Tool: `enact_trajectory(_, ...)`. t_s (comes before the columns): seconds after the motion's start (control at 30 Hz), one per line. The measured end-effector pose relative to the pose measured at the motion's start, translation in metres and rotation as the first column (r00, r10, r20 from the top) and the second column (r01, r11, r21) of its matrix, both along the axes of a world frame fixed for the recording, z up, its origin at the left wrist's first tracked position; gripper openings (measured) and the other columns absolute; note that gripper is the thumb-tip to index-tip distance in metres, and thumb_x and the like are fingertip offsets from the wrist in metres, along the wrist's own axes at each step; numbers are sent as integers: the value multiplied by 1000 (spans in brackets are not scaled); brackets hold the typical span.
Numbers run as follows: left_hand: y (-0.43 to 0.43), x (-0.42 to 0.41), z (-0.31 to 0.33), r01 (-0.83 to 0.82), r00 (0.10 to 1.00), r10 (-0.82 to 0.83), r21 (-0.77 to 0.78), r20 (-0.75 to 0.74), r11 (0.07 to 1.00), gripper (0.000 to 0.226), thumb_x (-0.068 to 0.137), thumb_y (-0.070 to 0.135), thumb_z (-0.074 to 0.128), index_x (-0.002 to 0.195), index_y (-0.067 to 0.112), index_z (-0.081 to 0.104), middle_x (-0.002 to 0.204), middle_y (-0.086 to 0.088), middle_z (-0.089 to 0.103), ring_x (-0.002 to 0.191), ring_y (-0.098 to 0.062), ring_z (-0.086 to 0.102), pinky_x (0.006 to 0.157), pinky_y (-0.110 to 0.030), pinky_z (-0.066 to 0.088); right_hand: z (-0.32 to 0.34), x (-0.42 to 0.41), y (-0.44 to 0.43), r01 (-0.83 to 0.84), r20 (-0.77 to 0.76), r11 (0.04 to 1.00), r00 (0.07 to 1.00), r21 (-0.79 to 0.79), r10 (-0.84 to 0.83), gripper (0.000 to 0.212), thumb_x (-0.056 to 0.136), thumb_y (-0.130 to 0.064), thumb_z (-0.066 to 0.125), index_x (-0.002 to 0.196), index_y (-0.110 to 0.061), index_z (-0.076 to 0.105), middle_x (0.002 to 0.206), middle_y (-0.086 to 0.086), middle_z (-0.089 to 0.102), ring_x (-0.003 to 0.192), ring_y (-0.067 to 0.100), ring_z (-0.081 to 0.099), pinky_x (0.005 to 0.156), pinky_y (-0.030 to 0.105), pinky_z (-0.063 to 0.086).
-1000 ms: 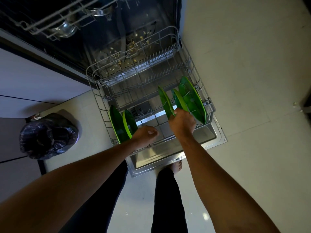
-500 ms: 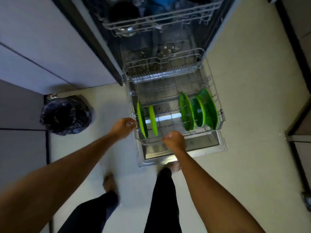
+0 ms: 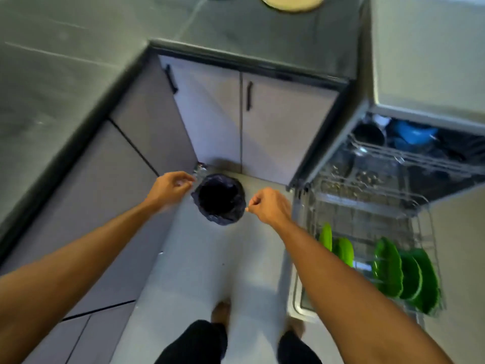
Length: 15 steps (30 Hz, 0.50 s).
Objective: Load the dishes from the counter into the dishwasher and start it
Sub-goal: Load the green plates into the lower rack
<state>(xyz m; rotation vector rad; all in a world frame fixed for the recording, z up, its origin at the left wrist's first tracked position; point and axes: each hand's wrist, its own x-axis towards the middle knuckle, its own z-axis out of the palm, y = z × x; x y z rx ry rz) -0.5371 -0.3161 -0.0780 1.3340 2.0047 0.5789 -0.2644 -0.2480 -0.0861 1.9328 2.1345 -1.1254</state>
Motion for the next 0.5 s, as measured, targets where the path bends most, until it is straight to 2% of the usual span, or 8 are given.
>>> enact_trajectory(0.1,-24,-65,50,-100,993,108,133,-50,986,15,90,20,63,91,34,69,68,36,63,67,7,62,68,-24,50,56,-81,9,-132,-41,984,990,122,138,12,74,-40,82,72,-32,74,82,-3,75,87,22,70,70,26,48)
enact_trajectory(0.13,-31,-85,65,-134,987,148,171,-71,976,18,90,16,64,91,33,69,68,38,62,65,7,60,67,-22,48,73,-109,11,-181,-49,969,980,169,191,9,74,-38,81,75,-31,76,83,-3,76,88,23,70,71,27,48)
enact_trajectory(0.23,-38,-120,98,-201,966,240,296,-100,934,16,88,10,66,93,23,74,74,15,69,72,-11,64,70,-24,49,108,-170,21,-278,-81,909,945,311,317,7,78,-30,76,83,-27,80,87,-1,76,88,26,69,68,26,45)
enact_trajectory(0.3,-44,-146,113,-271,944,319,356,-84,894,15,86,11,64,95,16,75,80,2,70,70,-9,62,67,-19,47,122,-215,27,-327,-98,865,916,380,390,10,80,-34,77,86,-26,80,89,-2,76,88,26,69,68,27,46)
enact_trajectory(0.37,-47,-169,120,-340,910,406,413,-81,845,15,85,14,65,95,16,76,85,1,72,73,-5,62,67,-12,44,130,-254,32,-352,-123,837,892,419,436,11,83,-36,75,85,-27,79,88,-2,76,87,25,68,68,28,47)
enact_trajectory(0.5,-57,-217,117,-449,837,532,397,-128,800,17,86,11,67,100,16,74,96,6,68,90,-15,64,79,-22,44,131,-330,48,-415,-192,801,825,431,531,11,88,-36,69,85,-28,77,90,-5,75,88,24,67,72,32,52)
